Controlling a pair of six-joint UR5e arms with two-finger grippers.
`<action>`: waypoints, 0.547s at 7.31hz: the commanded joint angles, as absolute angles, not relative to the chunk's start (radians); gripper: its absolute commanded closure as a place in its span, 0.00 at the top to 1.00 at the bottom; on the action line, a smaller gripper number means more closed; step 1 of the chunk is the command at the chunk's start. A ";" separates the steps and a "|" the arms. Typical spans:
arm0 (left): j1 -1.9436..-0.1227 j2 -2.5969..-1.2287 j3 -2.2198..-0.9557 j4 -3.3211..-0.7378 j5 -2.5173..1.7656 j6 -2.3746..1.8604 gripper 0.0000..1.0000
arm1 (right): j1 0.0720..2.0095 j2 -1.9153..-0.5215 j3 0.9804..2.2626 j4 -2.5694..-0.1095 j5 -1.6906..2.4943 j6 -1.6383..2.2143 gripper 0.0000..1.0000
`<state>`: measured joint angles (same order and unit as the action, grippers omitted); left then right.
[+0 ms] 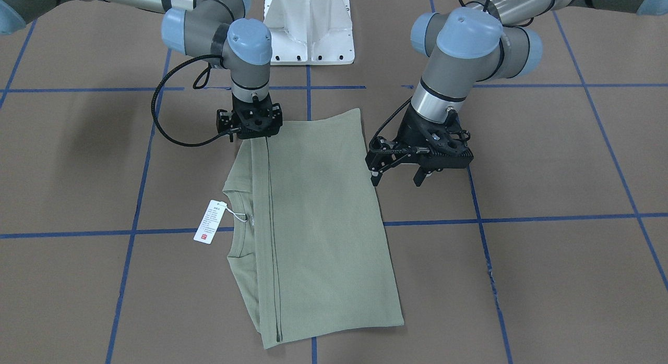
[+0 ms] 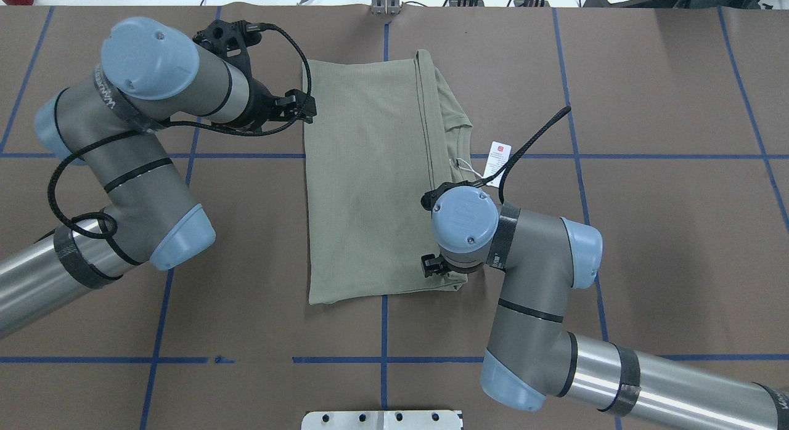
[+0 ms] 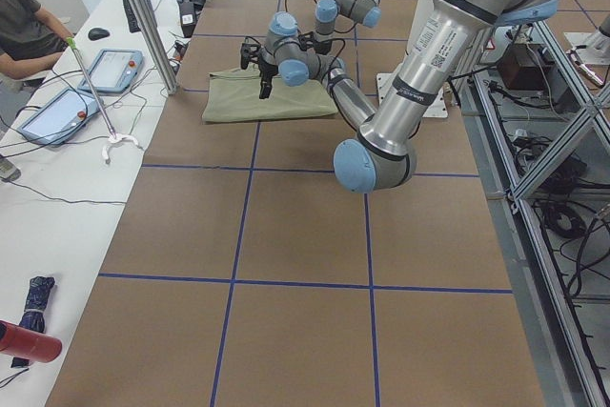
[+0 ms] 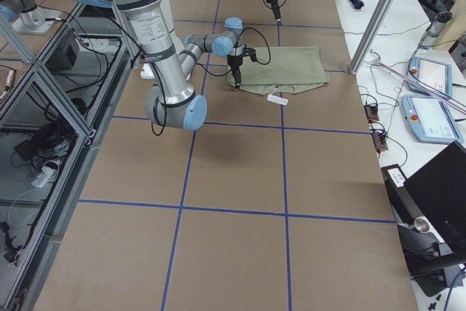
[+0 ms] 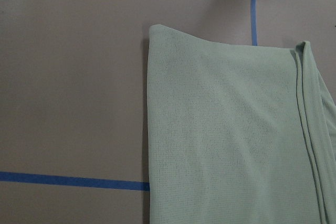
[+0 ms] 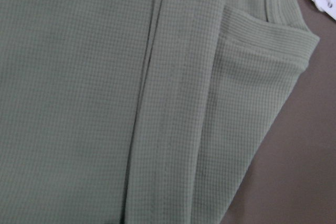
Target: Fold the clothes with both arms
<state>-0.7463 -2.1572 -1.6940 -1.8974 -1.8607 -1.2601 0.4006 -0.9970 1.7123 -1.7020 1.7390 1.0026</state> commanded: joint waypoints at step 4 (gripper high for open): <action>-0.732 -2.157 -1.694 -1.899 -1.859 -1.270 1.00 | 0.425 -1.011 1.716 -1.704 1.749 0.956 1.00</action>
<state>-0.7385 -2.1568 -1.6935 -1.8990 -1.8597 -1.2627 0.4152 -1.0046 1.7129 -1.7048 1.7465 0.9867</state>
